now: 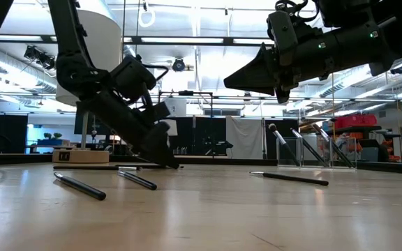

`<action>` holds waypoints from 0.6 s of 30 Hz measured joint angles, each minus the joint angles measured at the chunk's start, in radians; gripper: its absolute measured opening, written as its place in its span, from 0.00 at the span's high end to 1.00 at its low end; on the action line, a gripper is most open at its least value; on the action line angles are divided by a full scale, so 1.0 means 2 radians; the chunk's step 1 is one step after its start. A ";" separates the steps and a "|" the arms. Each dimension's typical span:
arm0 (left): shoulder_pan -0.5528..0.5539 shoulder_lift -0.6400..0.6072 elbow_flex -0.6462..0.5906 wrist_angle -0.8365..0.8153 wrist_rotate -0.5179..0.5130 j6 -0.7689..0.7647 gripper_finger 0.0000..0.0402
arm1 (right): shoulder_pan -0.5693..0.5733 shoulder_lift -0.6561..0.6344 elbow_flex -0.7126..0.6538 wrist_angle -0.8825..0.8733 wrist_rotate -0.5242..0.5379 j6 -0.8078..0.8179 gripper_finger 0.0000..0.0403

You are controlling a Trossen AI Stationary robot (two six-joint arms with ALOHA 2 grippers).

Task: Put items in baskets/containers
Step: Put the eyeshadow brush into the transparent organizer

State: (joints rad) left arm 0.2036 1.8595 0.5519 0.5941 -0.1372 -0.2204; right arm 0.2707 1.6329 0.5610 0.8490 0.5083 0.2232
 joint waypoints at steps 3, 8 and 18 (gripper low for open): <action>0.000 0.000 0.000 -0.004 0.013 0.017 0.64 | 0.000 0.000 0.000 0.000 0.000 0.000 0.95; 0.004 0.000 0.001 -0.012 0.033 0.037 0.78 | 0.000 0.000 0.000 0.000 0.000 0.000 0.95; 0.035 -0.001 0.001 -0.019 0.110 0.079 0.97 | 0.001 0.000 0.000 0.000 0.000 0.002 0.95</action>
State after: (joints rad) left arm 0.2745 1.8584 0.5545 0.5570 0.0819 -0.0632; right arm 0.2730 1.6329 0.5610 0.8494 0.5079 0.2276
